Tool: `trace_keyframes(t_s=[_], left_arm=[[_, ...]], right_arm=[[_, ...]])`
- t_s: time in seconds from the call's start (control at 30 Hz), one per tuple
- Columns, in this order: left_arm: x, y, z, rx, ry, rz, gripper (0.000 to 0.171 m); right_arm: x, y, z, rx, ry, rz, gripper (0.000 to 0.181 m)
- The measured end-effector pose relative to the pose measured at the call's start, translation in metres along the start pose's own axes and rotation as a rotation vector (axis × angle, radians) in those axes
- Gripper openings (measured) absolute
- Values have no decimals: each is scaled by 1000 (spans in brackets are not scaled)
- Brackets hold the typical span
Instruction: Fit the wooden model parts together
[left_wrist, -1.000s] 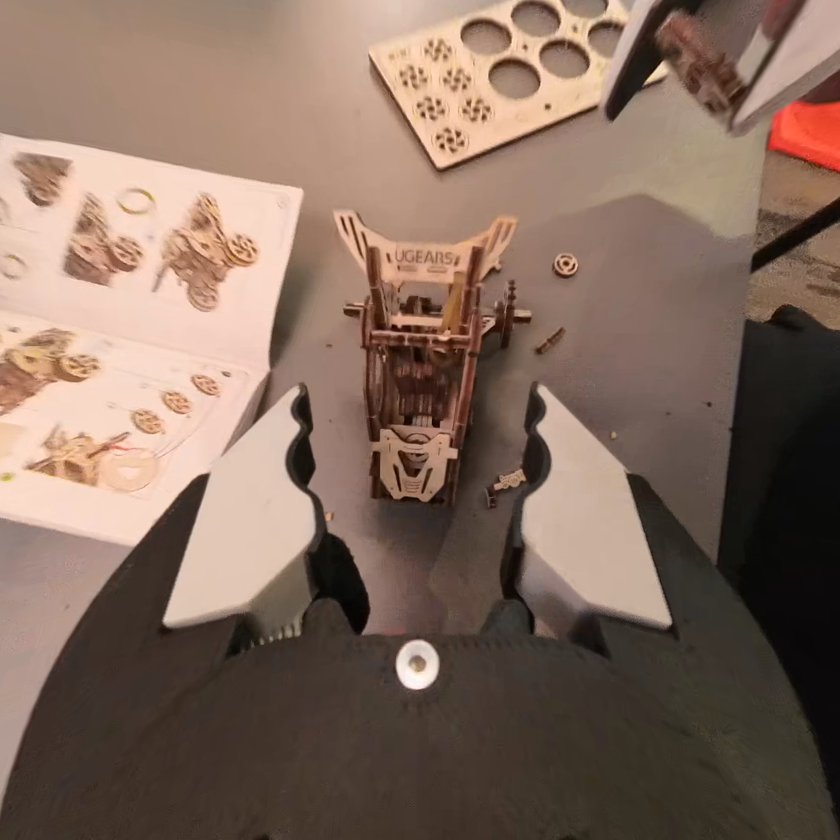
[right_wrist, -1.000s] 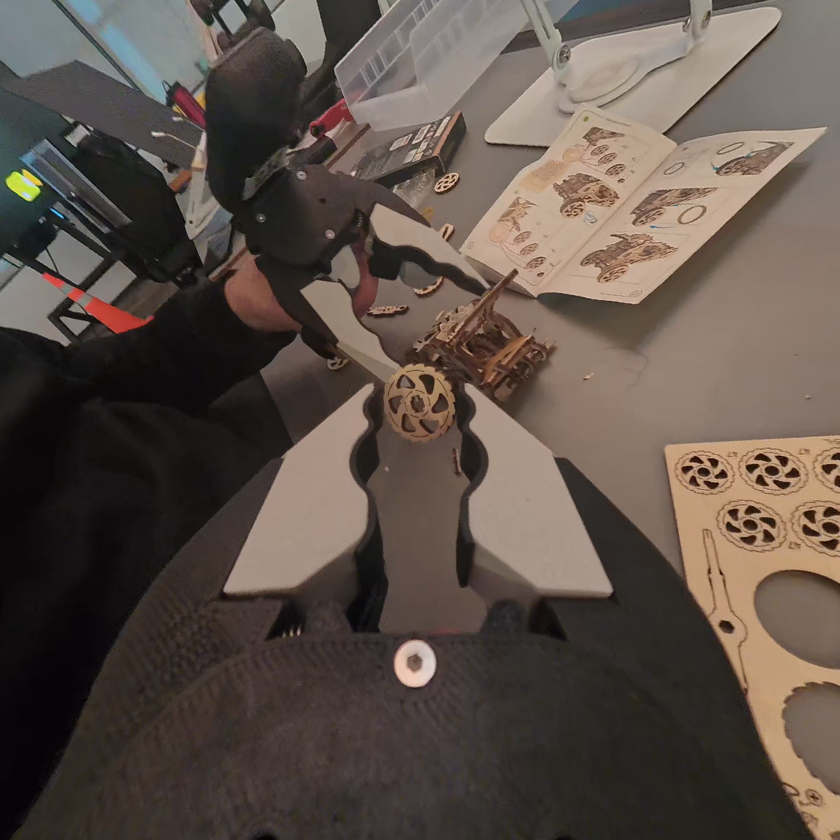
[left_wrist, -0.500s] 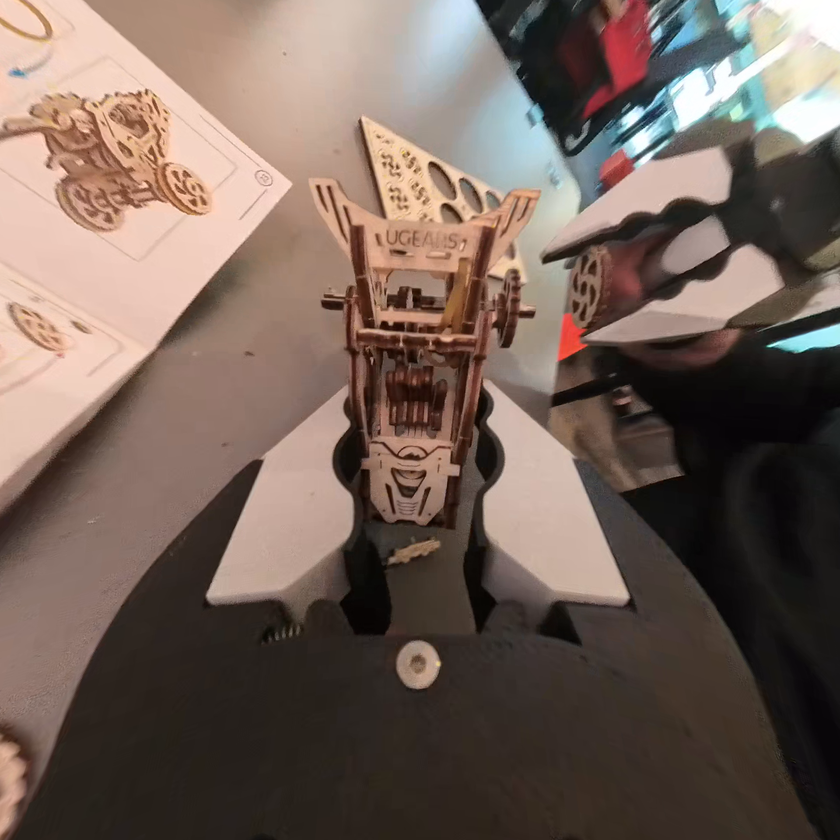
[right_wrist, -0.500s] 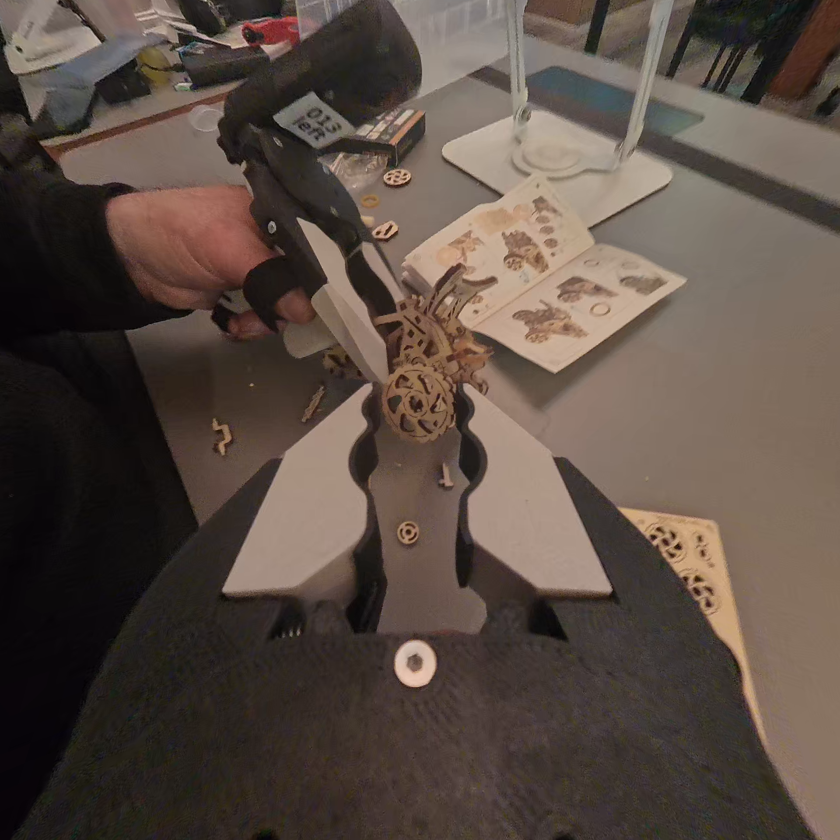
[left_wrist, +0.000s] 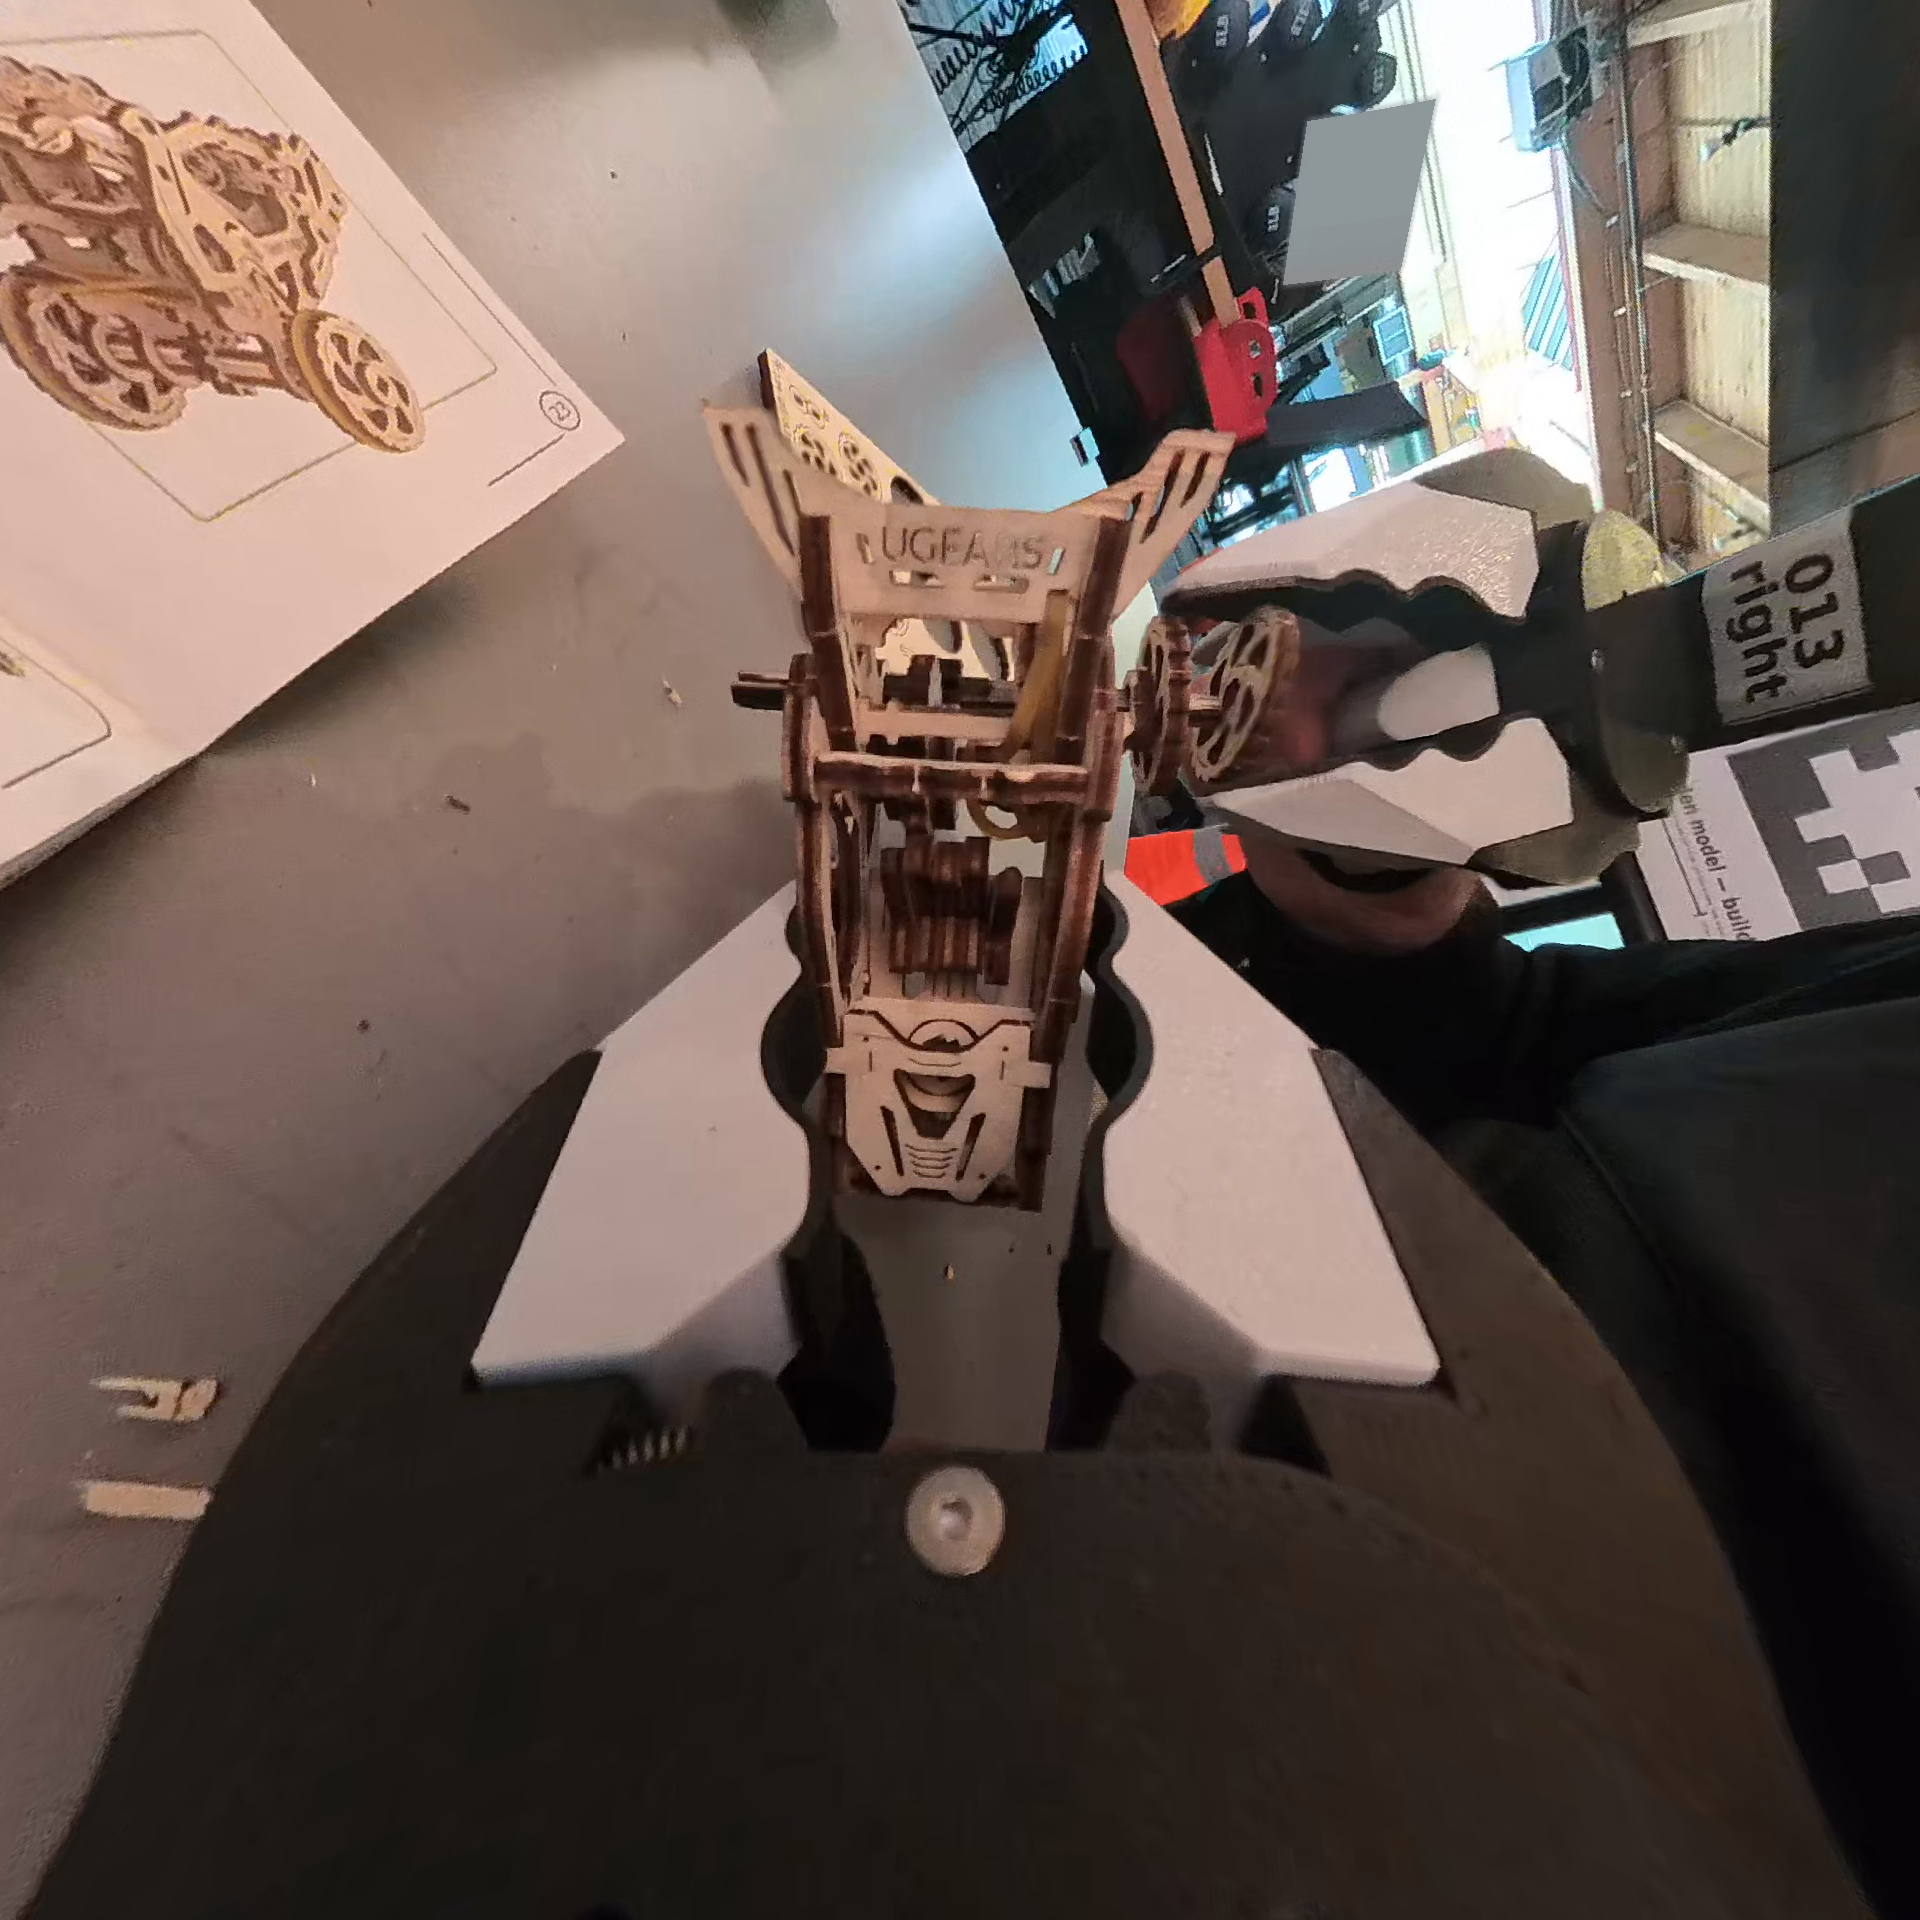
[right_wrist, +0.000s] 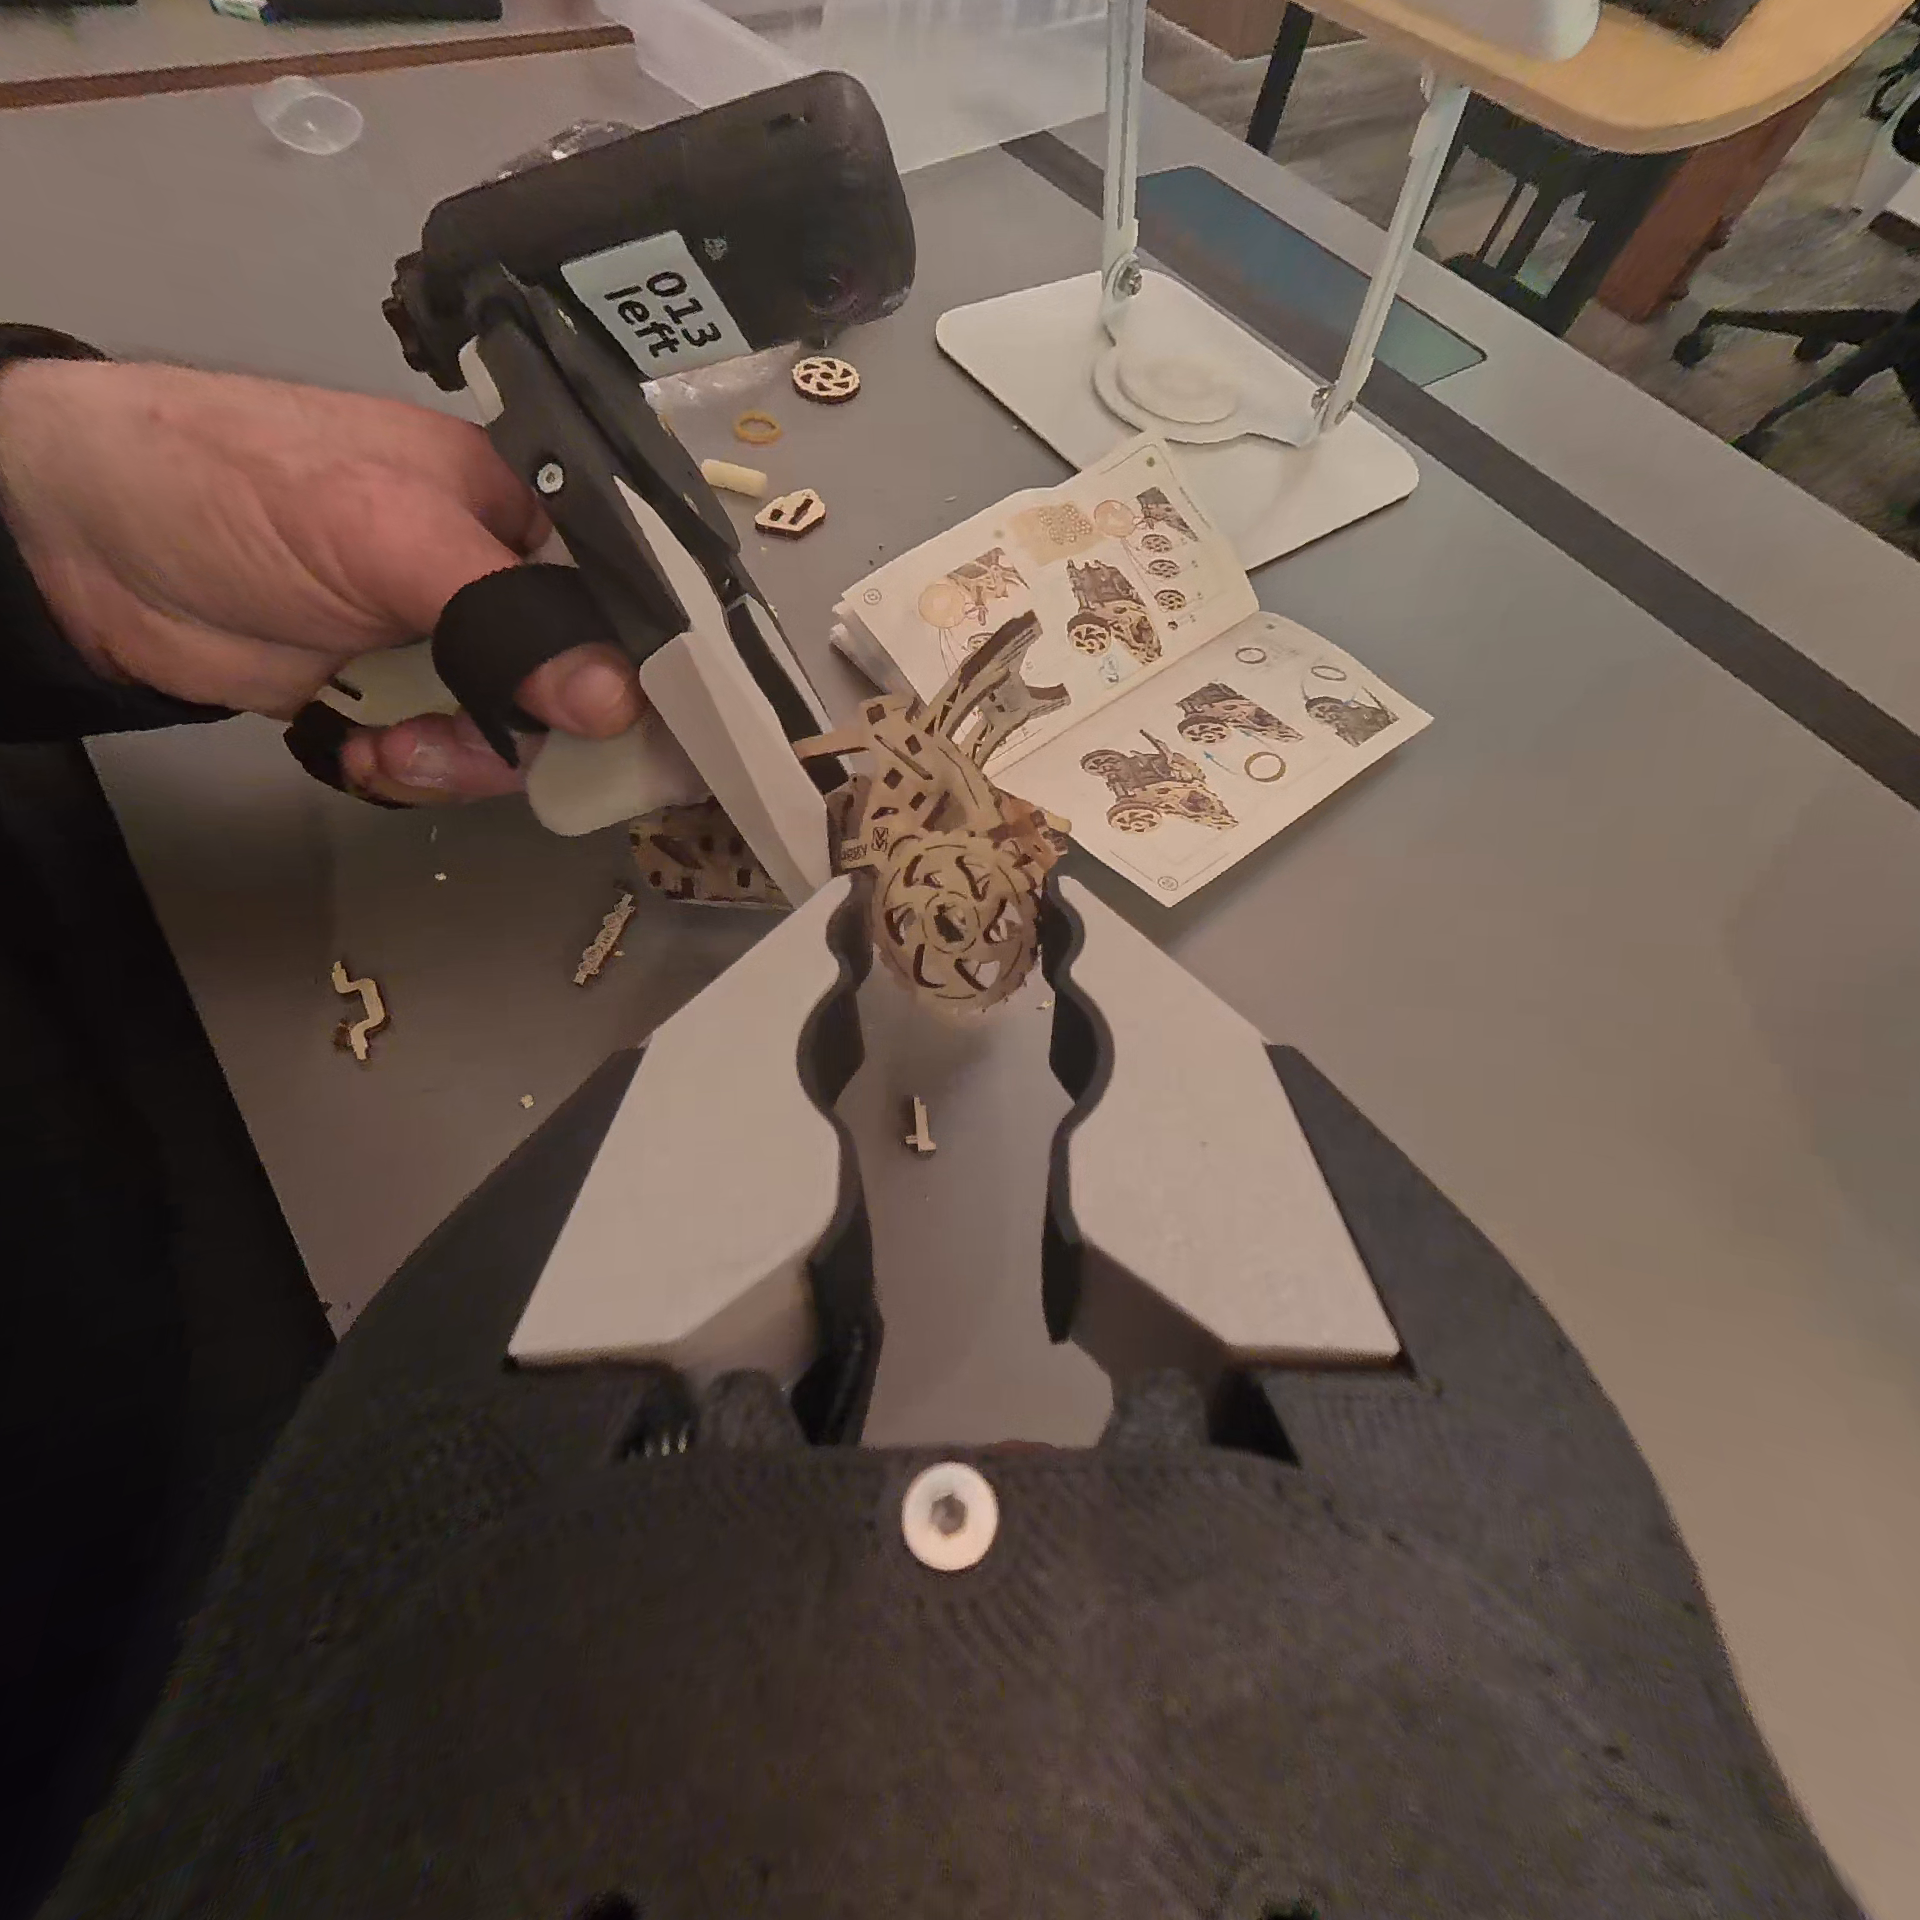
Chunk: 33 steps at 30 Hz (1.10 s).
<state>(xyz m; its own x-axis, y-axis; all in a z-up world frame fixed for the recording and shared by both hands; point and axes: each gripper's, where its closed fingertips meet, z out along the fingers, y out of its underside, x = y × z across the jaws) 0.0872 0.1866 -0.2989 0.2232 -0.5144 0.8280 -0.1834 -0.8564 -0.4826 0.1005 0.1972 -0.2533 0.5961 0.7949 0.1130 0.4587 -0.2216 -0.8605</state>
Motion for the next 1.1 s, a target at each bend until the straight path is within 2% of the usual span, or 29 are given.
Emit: trace_keyframes(t_s=[0.83, 0.97, 1.1], left_arm=[[-1, -3, 3, 22, -21, 5, 45], [-1, -1, 5, 19, -20, 1, 46], [-5, -2, 2, 27, -39, 5, 46]], right_arm=[[4, 7, -2, -45, 13, 10, 32], [7, 9, -2, -49, 28, 11, 23], [7, 14, -6, -56, -1, 35, 30]])
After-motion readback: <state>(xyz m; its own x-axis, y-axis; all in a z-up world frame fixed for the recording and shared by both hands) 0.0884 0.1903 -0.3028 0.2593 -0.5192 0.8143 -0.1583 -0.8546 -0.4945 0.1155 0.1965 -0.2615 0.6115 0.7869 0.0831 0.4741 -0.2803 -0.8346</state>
